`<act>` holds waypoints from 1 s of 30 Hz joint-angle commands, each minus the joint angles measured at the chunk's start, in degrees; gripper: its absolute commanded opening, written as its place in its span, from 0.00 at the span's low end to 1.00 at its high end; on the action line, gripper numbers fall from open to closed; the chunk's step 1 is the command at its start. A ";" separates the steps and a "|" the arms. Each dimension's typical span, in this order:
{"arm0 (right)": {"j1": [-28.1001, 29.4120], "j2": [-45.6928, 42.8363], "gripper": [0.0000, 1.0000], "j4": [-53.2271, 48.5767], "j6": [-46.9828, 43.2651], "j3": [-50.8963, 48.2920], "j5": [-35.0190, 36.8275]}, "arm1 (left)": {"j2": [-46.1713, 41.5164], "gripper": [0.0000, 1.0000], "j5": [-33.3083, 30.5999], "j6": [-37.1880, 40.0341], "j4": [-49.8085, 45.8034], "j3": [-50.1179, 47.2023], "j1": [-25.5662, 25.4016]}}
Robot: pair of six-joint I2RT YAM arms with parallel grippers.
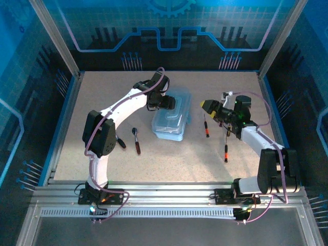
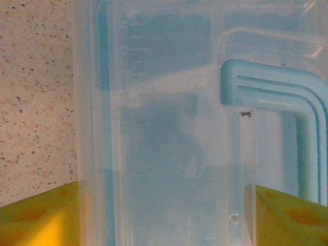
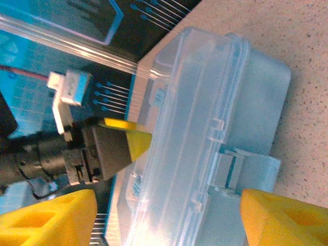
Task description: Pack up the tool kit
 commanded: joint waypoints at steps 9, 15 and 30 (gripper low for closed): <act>3.43 0.50 0.76 -10.90 -6.68 1.57 2.96 | 0.41 0.63 7.40 -4.67 -5.64 -0.16 0.05; 5.20 1.15 0.77 -12.12 -7.31 3.94 2.76 | -1.58 0.62 11.26 -6.99 -3.09 -0.75 0.21; 9.36 7.14 0.76 -7.10 -3.02 8.84 -0.80 | -8.40 0.60 20.76 -13.23 15.90 -13.20 4.25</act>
